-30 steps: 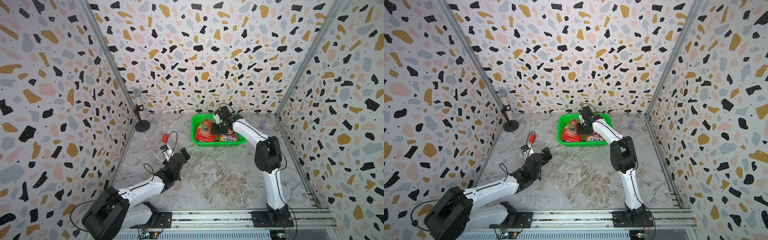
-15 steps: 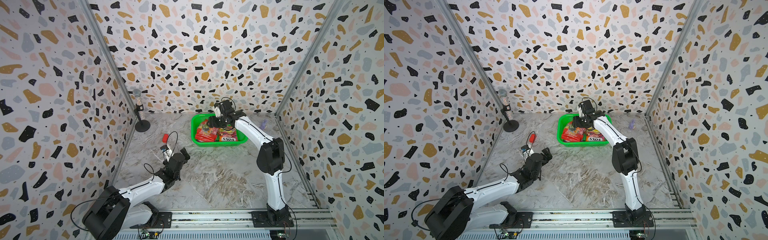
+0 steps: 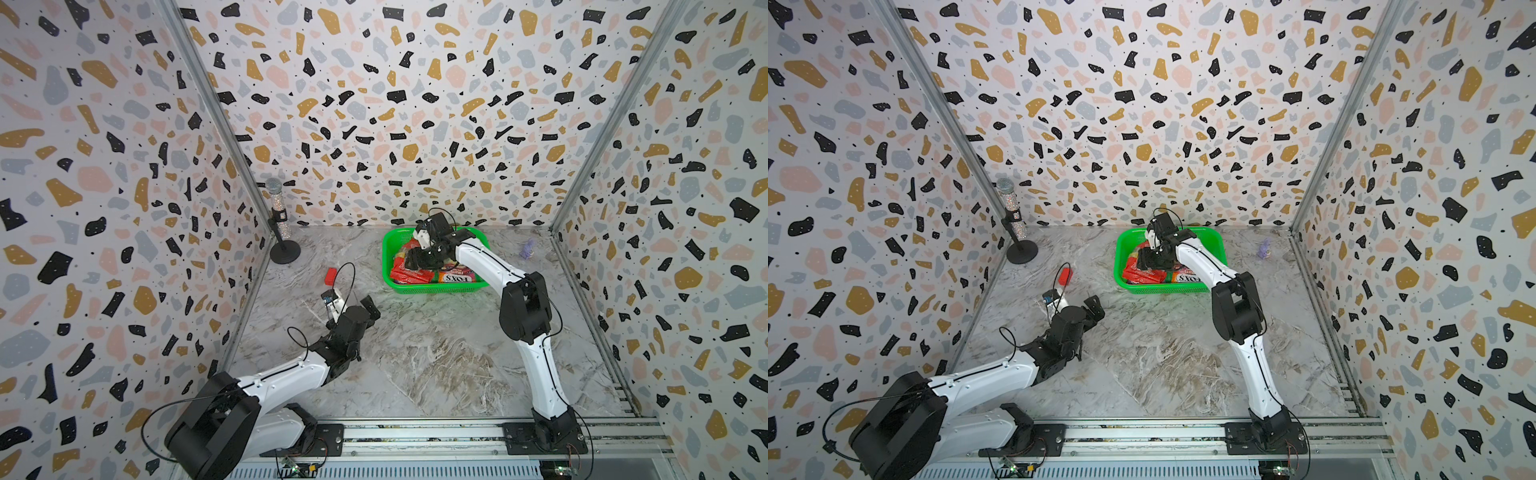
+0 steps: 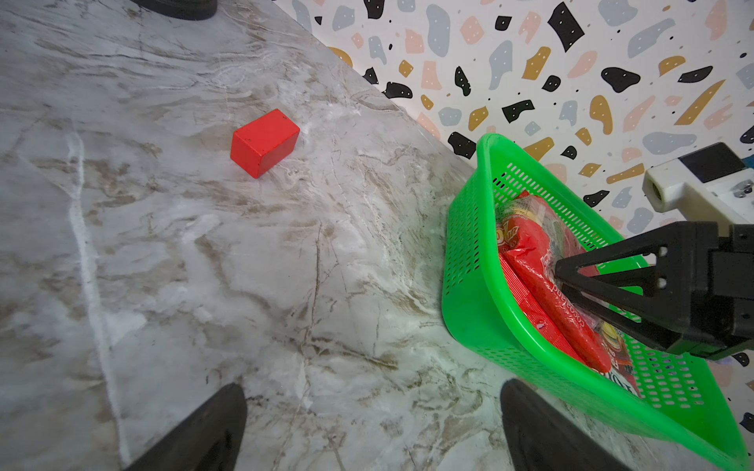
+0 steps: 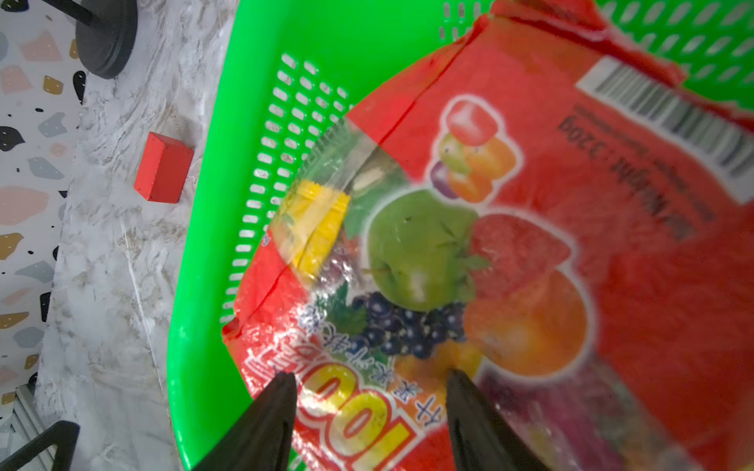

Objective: Put the candies in the basket
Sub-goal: Place the candy in the basket, then reset both arms

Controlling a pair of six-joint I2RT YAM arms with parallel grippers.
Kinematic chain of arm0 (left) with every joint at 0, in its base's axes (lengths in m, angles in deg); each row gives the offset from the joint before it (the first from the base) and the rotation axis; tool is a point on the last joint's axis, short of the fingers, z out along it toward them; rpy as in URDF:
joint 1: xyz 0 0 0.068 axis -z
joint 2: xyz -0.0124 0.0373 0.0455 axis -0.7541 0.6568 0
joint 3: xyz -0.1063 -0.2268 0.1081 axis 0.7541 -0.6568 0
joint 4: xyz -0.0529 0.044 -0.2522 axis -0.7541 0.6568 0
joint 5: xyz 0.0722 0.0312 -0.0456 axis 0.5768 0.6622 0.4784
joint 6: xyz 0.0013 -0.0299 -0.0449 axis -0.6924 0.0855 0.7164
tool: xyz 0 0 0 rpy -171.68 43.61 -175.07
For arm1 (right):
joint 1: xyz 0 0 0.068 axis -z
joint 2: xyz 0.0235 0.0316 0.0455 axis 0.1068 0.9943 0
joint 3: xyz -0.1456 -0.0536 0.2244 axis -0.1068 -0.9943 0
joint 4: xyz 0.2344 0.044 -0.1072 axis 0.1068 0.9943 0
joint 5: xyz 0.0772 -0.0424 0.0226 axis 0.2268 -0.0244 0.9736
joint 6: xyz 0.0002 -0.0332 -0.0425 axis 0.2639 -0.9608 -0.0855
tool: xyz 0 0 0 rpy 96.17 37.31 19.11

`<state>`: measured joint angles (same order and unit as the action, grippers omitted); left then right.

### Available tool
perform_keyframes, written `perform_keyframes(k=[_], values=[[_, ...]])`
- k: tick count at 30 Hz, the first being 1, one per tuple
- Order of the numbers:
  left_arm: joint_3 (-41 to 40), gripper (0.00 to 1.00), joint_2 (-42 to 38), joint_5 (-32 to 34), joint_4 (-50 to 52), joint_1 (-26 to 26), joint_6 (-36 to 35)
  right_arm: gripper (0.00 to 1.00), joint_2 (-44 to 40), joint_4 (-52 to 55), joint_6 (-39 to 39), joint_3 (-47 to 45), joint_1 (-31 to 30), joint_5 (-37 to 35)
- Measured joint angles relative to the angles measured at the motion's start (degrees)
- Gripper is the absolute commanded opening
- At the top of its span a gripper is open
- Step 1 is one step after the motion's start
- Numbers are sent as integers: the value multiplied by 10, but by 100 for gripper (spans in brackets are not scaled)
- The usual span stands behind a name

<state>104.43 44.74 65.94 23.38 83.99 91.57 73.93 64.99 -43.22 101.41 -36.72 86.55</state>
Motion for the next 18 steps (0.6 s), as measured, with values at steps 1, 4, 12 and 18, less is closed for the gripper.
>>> perform_keyframes(k=[1,4,12,18], values=[[0,100,0,-2,0,0,-2,63,-4,7,-2,0,1,-2],[0,100,0,-6,0,0,-5,63,-30,28,-12,-7,1,-16],[0,100,-17,-17,1,0,-6,68,-350,-63,-57,-275,1,-97],[2,100,-12,-27,3,0,-6,68,-591,-280,-145,-584,1,-232]])
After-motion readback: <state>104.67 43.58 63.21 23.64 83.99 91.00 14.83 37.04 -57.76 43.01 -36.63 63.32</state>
